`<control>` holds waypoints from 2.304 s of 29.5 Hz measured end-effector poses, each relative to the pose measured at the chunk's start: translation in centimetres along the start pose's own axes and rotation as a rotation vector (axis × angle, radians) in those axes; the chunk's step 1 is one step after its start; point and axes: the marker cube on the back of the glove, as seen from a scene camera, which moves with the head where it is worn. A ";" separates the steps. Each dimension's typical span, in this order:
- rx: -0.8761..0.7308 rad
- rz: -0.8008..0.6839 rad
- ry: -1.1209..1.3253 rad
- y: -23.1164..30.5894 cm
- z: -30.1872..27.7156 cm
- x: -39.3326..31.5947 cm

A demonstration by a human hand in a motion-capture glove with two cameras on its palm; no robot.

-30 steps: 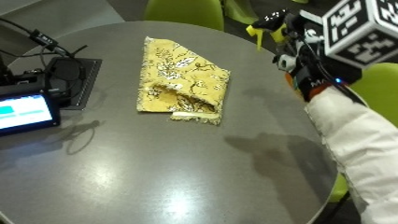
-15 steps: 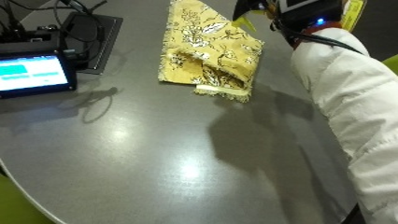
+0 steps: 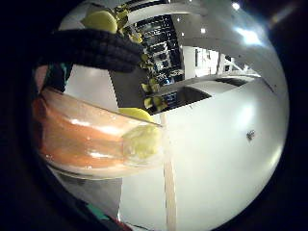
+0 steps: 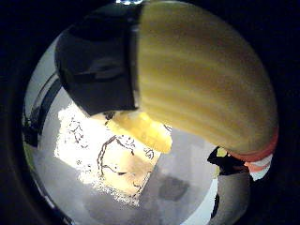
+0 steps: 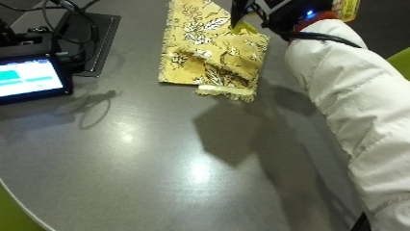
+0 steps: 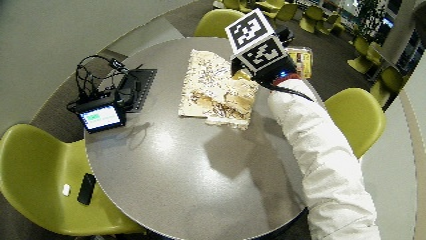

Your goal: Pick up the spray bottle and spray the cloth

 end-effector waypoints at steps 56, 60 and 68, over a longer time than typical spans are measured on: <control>-0.239 -0.063 -1.957 13.5 -10.7 -22.9; -0.285 -0.066 -1.929 17.2 -9.7 -16.4; -0.337 -0.028 -1.866 20.7 -7.9 -10.8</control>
